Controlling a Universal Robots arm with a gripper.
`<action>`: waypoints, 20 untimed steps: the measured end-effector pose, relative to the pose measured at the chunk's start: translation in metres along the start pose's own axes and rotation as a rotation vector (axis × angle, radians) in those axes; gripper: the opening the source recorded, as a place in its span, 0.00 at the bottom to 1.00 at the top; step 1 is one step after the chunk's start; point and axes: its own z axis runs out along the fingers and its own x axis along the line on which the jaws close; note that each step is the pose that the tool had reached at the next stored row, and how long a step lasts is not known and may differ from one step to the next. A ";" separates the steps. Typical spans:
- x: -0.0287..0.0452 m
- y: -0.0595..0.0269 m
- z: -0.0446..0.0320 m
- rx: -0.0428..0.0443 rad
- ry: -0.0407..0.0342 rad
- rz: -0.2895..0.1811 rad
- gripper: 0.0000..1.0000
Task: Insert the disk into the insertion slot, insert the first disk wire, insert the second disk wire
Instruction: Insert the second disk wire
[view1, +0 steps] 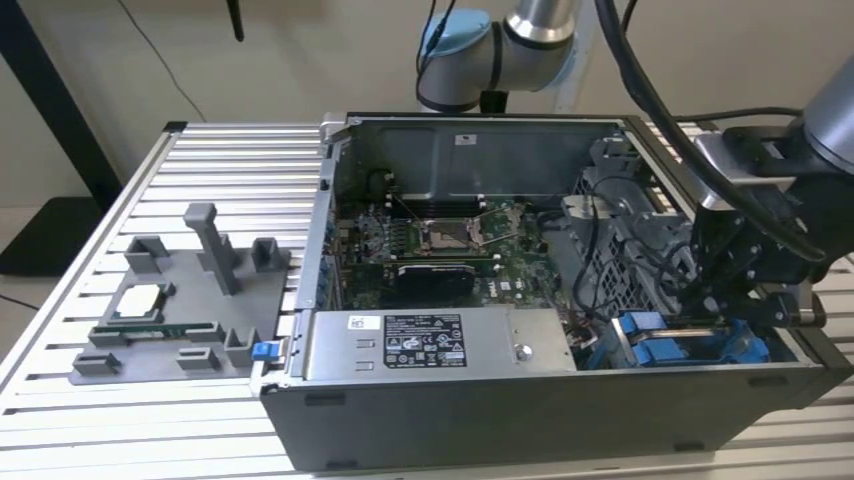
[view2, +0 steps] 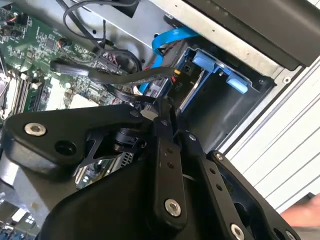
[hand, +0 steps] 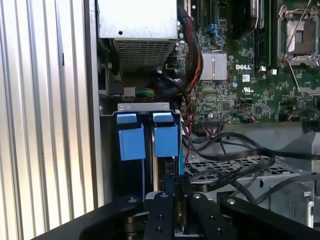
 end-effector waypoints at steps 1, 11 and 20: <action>0.0001 0.0000 0.0006 0.0006 -0.0001 0.000 0.00; 0.0007 0.0000 0.0050 0.0047 -0.0004 -0.003 0.00; 0.0011 0.0000 0.0081 0.0058 -0.0013 -0.005 1.00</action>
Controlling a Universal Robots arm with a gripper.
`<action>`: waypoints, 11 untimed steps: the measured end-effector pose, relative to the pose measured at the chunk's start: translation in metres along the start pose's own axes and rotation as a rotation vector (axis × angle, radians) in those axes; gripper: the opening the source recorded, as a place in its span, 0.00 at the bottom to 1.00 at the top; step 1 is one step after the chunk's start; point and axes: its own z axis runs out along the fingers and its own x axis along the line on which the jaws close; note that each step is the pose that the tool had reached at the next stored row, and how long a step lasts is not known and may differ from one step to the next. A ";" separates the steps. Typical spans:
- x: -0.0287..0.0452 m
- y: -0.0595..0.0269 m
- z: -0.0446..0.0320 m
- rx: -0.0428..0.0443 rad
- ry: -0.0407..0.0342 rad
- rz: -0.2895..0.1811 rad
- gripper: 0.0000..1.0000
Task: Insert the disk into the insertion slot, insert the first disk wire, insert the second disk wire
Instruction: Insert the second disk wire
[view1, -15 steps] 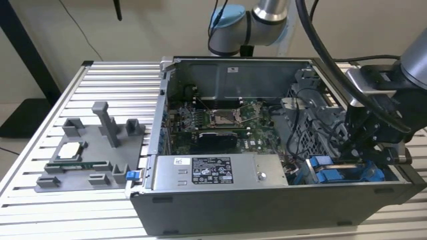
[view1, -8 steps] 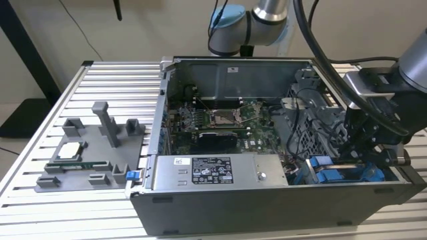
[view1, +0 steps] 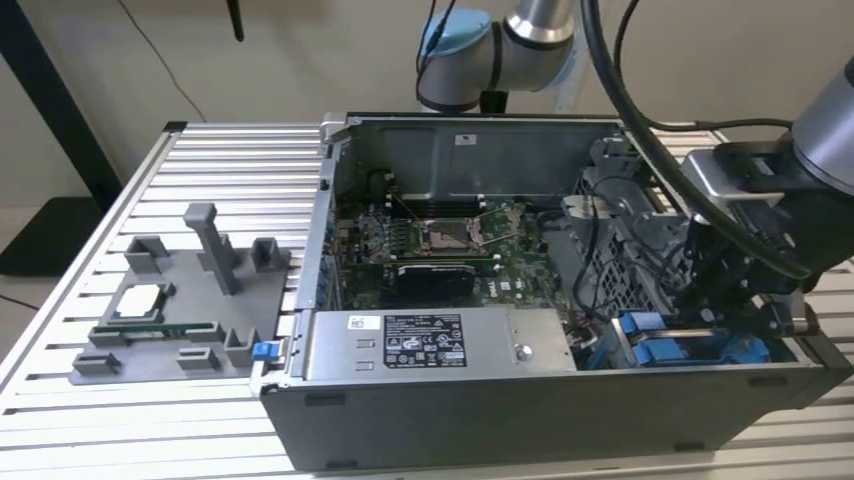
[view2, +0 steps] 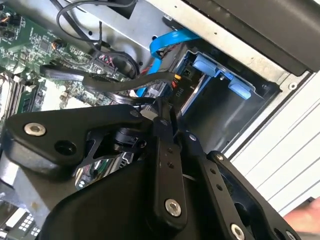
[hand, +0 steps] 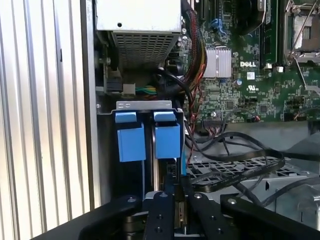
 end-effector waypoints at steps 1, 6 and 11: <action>-0.0007 0.0001 -0.0050 -0.0001 0.0004 0.000 1.00; -0.0041 0.0012 -0.0282 -0.0001 0.0014 0.000 1.00; -0.0054 0.0021 -0.0381 -0.0001 0.0012 0.000 1.00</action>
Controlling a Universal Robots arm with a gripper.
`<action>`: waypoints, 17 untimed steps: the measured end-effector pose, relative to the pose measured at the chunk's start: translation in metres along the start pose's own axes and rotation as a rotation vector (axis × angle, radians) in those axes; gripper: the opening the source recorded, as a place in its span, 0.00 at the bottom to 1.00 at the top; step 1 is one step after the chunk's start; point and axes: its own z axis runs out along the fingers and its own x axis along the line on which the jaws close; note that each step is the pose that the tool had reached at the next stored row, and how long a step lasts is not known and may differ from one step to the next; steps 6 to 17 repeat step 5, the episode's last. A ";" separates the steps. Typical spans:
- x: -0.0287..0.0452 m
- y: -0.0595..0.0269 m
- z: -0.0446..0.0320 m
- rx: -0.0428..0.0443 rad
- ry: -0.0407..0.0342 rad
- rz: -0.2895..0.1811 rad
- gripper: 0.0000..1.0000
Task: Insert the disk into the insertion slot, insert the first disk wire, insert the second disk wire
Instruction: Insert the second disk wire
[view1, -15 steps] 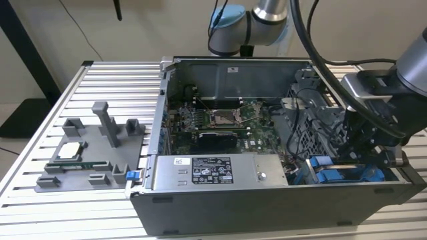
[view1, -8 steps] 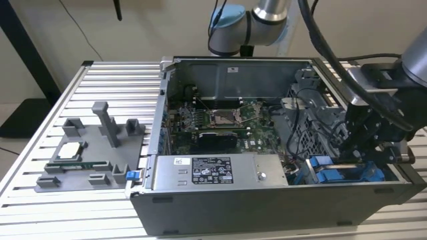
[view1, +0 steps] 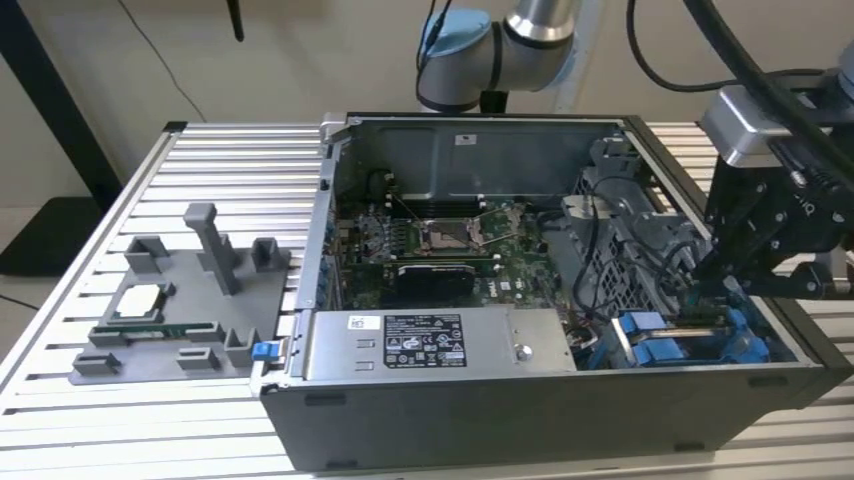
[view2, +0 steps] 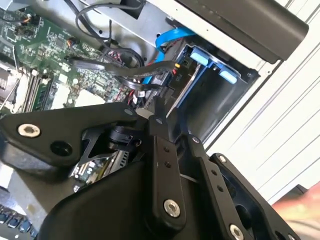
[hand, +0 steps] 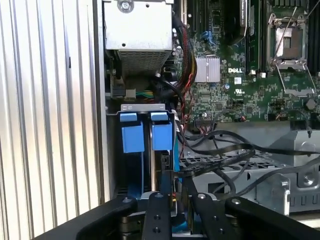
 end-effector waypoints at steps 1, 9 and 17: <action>0.0000 0.0001 -0.0001 0.0000 0.0000 0.000 1.00; -0.0001 0.0005 -0.0008 0.0000 0.0002 0.000 1.00; -0.0001 0.0005 -0.0008 0.0000 0.0002 0.000 1.00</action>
